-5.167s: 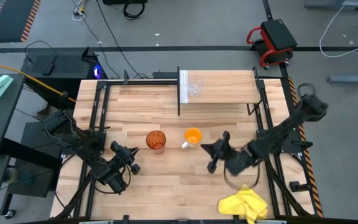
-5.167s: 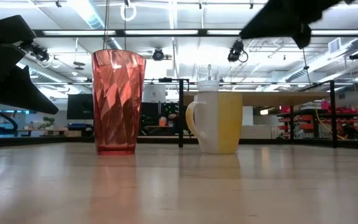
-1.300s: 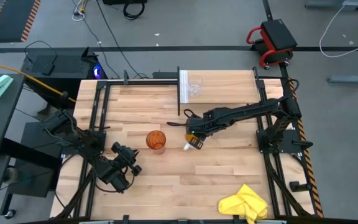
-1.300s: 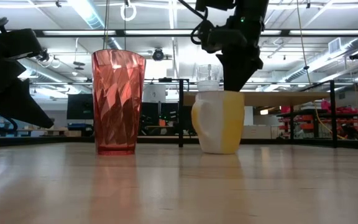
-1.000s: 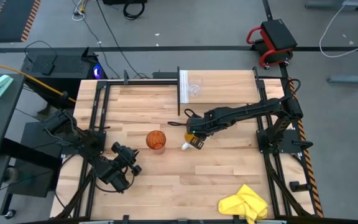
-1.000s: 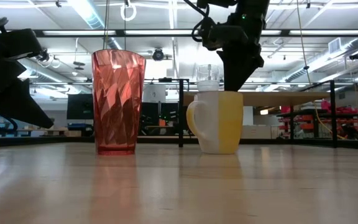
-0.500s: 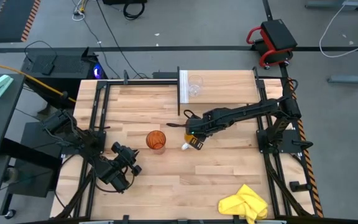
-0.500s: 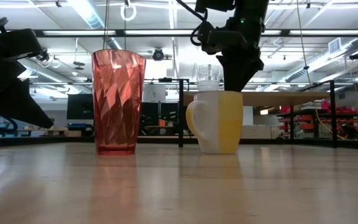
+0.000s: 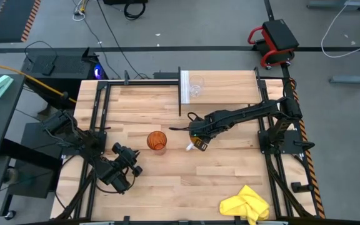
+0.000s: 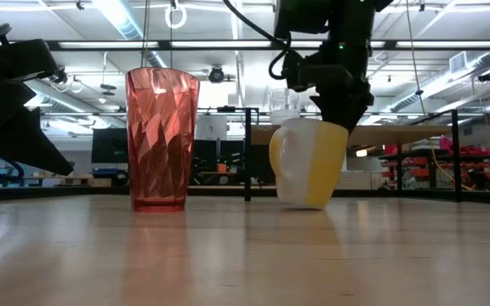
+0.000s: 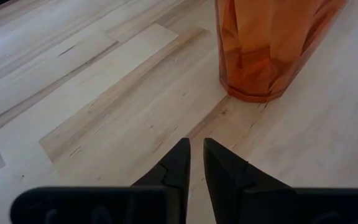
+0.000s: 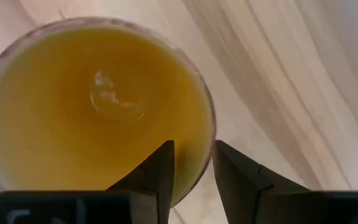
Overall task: Stack small to large cups/mugs on shelf
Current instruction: Put the yellow cup on the shelf
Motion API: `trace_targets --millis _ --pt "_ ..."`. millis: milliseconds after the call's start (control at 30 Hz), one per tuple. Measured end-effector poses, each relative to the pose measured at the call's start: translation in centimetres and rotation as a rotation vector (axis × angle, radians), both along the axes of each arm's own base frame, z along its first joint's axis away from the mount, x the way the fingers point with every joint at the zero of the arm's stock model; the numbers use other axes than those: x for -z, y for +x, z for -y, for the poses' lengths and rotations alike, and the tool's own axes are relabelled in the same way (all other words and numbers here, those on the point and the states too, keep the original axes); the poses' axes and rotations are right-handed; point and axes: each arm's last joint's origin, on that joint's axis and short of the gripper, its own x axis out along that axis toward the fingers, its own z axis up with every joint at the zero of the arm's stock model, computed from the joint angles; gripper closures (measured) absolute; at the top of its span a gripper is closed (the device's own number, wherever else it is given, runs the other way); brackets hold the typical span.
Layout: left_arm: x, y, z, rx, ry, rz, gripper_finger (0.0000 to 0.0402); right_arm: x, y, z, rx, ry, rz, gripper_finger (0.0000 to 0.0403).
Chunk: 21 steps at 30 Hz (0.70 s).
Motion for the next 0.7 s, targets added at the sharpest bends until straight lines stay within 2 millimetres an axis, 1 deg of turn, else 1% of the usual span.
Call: trace_targets --millis 200,367,533,700 --pt "0.0 0.0 0.0 0.0 0.0 0.0 0.0352 -0.03 0.24 -0.05 -0.005 0.001 0.024 0.0288" --pt "0.0 0.0 0.0 0.0 0.0 0.0 0.0353 -0.04 0.21 -0.02 -0.005 0.0 0.022 0.0302" --pt "0.0 0.0 0.0 0.0 0.0 0.0 0.0353 -0.22 0.26 -0.02 -0.019 -0.004 0.031 0.0334" --pt "0.0 0.0 0.0 0.0 0.0 0.0 0.0352 -0.88 0.58 0.0 -0.073 -0.027 0.042 0.0379"
